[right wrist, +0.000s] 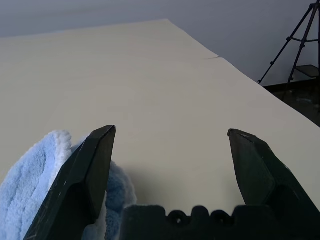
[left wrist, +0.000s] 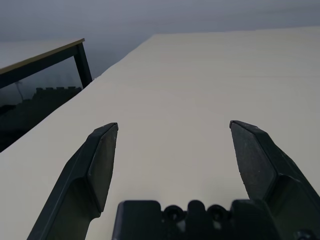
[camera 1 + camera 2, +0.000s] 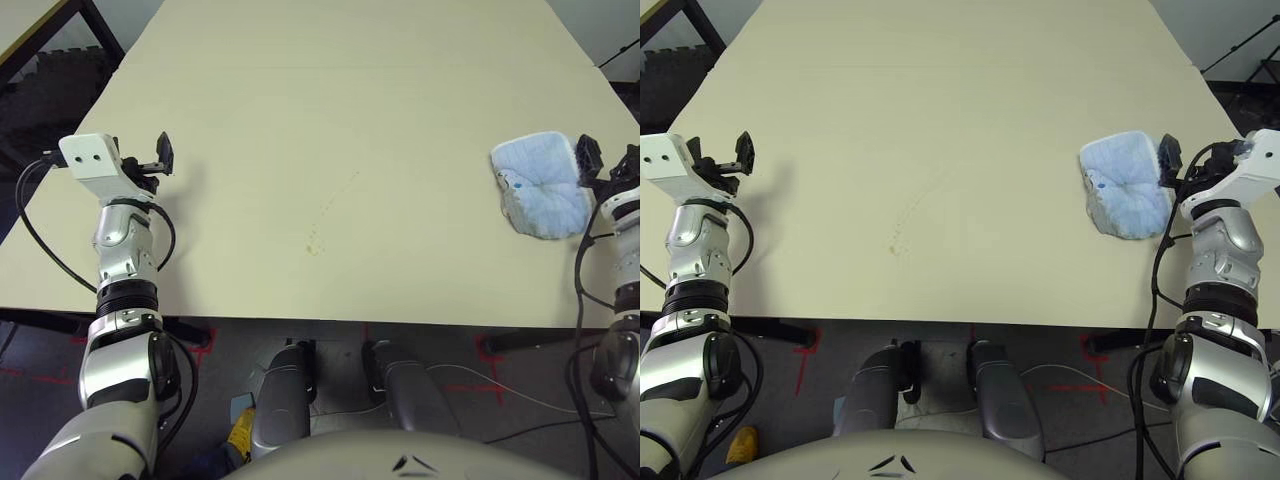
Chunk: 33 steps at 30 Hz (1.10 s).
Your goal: Wipe the water off the table with a rag.
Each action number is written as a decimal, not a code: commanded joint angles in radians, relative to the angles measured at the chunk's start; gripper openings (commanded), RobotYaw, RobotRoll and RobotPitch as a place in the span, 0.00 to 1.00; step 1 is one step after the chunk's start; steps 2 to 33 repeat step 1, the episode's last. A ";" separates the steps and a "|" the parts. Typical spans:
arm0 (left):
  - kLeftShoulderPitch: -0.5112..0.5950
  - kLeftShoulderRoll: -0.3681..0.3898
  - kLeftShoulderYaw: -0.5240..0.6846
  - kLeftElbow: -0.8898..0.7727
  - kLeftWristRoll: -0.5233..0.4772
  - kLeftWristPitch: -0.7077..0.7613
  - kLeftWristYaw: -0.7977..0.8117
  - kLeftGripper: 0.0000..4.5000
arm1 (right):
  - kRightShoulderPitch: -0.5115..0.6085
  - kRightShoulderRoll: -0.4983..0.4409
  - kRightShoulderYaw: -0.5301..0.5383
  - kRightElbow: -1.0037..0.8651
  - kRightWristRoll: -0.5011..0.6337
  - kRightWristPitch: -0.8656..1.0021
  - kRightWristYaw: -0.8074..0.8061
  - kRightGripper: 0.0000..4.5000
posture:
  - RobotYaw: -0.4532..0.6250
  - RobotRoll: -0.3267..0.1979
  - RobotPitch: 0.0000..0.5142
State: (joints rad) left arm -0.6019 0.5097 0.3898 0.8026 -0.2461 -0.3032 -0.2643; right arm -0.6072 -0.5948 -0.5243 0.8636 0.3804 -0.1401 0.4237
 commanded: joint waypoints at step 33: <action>0.001 0.005 -0.007 0.019 0.013 -0.014 0.003 1.00 | -0.005 -0.002 -0.003 0.020 0.004 -0.020 -0.001 0.99 | 0.30 0.62 0.39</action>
